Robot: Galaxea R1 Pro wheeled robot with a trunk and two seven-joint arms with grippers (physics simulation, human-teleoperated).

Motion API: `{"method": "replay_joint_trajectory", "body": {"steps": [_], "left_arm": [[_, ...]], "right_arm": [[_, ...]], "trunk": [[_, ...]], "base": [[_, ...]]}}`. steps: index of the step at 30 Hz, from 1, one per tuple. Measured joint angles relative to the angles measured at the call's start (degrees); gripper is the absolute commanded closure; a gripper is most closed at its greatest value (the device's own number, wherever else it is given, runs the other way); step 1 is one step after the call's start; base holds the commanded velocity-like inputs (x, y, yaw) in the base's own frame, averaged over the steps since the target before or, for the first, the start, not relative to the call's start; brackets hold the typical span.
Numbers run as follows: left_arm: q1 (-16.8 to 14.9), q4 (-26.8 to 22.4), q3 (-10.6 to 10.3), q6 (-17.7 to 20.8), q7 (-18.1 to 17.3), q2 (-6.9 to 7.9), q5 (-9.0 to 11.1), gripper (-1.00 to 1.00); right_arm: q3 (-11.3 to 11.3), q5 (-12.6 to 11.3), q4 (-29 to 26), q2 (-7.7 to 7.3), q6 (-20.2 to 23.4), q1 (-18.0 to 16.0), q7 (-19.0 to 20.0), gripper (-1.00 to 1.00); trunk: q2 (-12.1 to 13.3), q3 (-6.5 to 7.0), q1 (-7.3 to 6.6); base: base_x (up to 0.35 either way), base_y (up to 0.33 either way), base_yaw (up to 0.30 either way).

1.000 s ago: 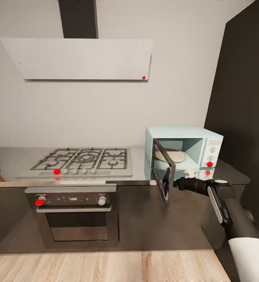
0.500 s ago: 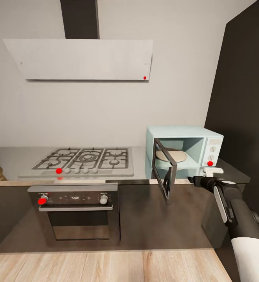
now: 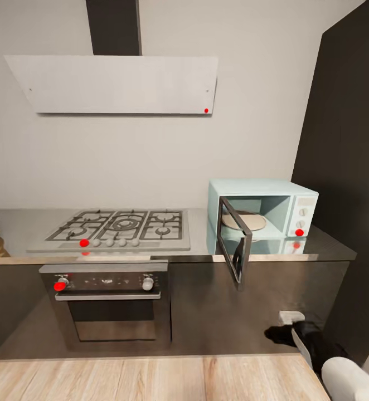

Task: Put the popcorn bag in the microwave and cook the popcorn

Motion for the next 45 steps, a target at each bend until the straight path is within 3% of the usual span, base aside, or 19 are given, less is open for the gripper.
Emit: {"method": "replay_joint_trajectory", "body": {"steps": [2, 4, 5, 9, 10, 11, 12, 13, 19, 24, 45], "left_arm": [[0.0, 0.0, 0.0, 0.0, 0.0, 0.0, 0.0, -1.0], [0.0, 0.0, 0.0, 0.0, 0.0, 0.0, 0.0, -1.0], [0.0, 0.0, 0.0, 0.0, 0.0, 0.0, 0.0, -1.0], [0.0, 0.0, -0.1, 0.0, 0.0, 0.0, 0.0, -1.0], [0.0, 0.0, -0.1, 0.0, 0.0, 0.0, 0.0, -1.0], [0.0, 0.0, 0.0, 0.0, 0.1, 0.22, 0.0, -1.0], [0.0, -0.1, 0.0, 0.0, 0.1, 0.35, 0.0, -1.0], [0.0, -0.1, 0.0, 0.0, 0.1, 0.38, 0.0, -1.0], [0.0, -0.2, -0.3, -0.1, 0.0, 0.32, 0.0, -1.0], [0.0, -0.3, -0.5, -0.1, 0.0, 1.44, -0.2, -1.0], [0.0, -0.3, -0.4, -0.1, 0.0, 1.46, -0.2, -1.0]], "right_arm": [[0.1, 3.2, 12.2, 0.26, -7.7, 0.0, 0.0, -1.0], [0.2, 4.3, 20.5, 0.55, -13.9, 0.1, 0.1, -1.0], [0.2, 4.5, 21.9, 0.77, -15.5, 0.7, 0.1, -1.0], [0.1, 4.7, 23.9, 2.43, -18.6, 11.7, 0.1, -1.0], [0.0, 4.7, 24.1, 3.83, -20.0, 14.7, 0.1, -1.0], [-0.2, 4.7, 24.2, 6.21, -22.0, 19.0, -1.2, -1.0], [-0.2, 4.6, 24.2, 7.97, -22.4, 20.8, -6.2, -1.0], [-0.2, 4.6, 24.2, 8.18, -22.6, 21.3, -7.0, -1.0], [-0.2, 4.6, 24.2, 8.31, -22.6, 22.2, -7.7, -1.0], [-0.2, 4.6, 24.2, 8.4, -22.6, 22.2, -7.8, -1.0], [-0.3, 4.6, 24.2, 8.4, -22.7, 22.2, -7.9, -1.0]], "trunk": [[0.0, 0.0, 0.0], [0.0, 0.0, 0.0], [0.0, 0.0, 0.0], [0.0, -0.01, 0.0], [0.0, 0.0, 0.0], [0.0, -0.01, 0.0], [0.0, -0.01, 0.0], [0.0, 0.0, 0.0], [0.0, 0.0, 0.0], [0.0, 0.0, 0.0], [0.0, 0.0, 0.0]], "base": [[0.0, 0.0, 0.0], [0.0, 0.0, 0.0], [0.0, 0.0, 0.0], [0.0, 0.0, 0.0], [0.0, 0.0, 0.0], [0.0, 0.0, 0.11], [0.0, 0.0, 0.186], [0.0, 0.0, 0.215], [0.0, 0.0, 0.259], [0.0, 0.0, 0.272], [0.0, 0.0, 0.272]]}}
